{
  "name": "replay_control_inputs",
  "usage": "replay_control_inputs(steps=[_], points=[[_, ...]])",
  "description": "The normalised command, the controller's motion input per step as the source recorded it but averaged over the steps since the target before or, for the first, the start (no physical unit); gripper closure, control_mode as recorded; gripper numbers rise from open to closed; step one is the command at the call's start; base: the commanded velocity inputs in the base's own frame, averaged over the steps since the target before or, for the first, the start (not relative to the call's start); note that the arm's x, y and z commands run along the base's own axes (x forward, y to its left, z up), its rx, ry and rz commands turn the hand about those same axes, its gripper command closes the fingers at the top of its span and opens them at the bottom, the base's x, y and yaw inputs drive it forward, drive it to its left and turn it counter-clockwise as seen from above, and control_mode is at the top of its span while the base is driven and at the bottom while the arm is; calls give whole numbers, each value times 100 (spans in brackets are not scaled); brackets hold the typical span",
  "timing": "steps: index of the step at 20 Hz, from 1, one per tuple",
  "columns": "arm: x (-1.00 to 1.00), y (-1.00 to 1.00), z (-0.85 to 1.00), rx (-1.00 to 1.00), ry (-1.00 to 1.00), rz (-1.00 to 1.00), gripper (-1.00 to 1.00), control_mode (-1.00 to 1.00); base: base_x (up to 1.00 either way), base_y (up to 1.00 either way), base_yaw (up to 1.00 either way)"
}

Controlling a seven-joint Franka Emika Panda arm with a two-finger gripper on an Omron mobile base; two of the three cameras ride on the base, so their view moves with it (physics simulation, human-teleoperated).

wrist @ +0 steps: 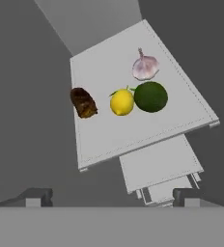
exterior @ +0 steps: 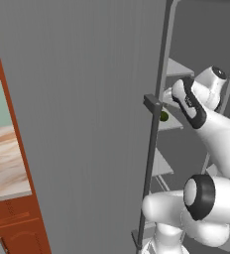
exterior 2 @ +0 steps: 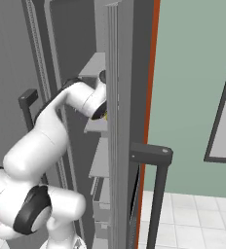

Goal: Take the lime and lemon from the highest rack and move them to the second highest rack where the garlic and sweet potato are located, to maximize freezer space. Close the freezer door after rearranging.

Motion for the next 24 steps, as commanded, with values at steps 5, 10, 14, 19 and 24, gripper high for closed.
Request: replay_control_inputs(steps=[5,10,14,19,24], points=[[-100,10,58,-8,0,-12,-100,-100,0,0,0],[-100,13,85,-9,6,-12,-100,-100,0,0,0],[-97,27,64,-13,7,-6,-100,-100,0,0,0],[-90,28,45,-14,1,-1,-100,-100,0,0,0],[-6,0,0,0,0,2,-100,-100,0,0,0]])
